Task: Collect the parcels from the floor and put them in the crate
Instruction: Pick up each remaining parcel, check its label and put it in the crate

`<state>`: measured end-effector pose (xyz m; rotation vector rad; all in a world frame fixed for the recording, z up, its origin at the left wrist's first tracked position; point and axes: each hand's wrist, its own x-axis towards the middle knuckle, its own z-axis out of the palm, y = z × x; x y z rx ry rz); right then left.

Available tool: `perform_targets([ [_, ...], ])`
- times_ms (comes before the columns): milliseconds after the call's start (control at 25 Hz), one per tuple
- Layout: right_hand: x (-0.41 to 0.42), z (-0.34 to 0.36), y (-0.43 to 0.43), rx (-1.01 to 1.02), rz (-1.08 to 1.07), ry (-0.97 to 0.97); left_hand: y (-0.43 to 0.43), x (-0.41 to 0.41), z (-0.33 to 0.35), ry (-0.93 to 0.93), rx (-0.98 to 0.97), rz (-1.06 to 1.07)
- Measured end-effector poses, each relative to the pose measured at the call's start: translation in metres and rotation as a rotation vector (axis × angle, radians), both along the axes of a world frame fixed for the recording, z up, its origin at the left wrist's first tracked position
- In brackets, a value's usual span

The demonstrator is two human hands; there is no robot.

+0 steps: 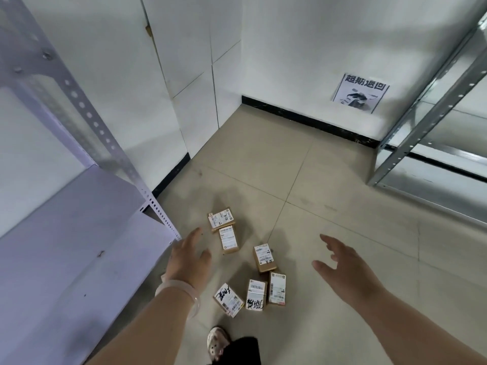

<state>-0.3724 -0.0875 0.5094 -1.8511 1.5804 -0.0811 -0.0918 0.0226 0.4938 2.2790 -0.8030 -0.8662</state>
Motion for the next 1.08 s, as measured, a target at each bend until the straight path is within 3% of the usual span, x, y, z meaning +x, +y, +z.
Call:
perform_targets([
  [160,0.039,-0.027,-0.06,0.07,-0.011,0.037,-0.058,0.028,-0.035,0.057,0.04,0.036],
  [400,0.105,-0.089,-0.155,0.081,0.061,0.054,-0.127,0.08,-0.113,-0.014,0.13,-0.012],
  [680,0.188,-0.286,-0.239,0.261,0.285,0.131,-0.184,0.119,-0.288,-0.059,0.183,0.04],
  [840,0.226,-0.407,-0.266,0.28,0.232,0.087,-0.216,0.13,-0.414,0.021,0.127,0.139],
  [1080,0.253,-0.558,-0.234,0.416,0.134,0.011,-0.204,0.118,-0.568,0.187,0.232,0.246],
])
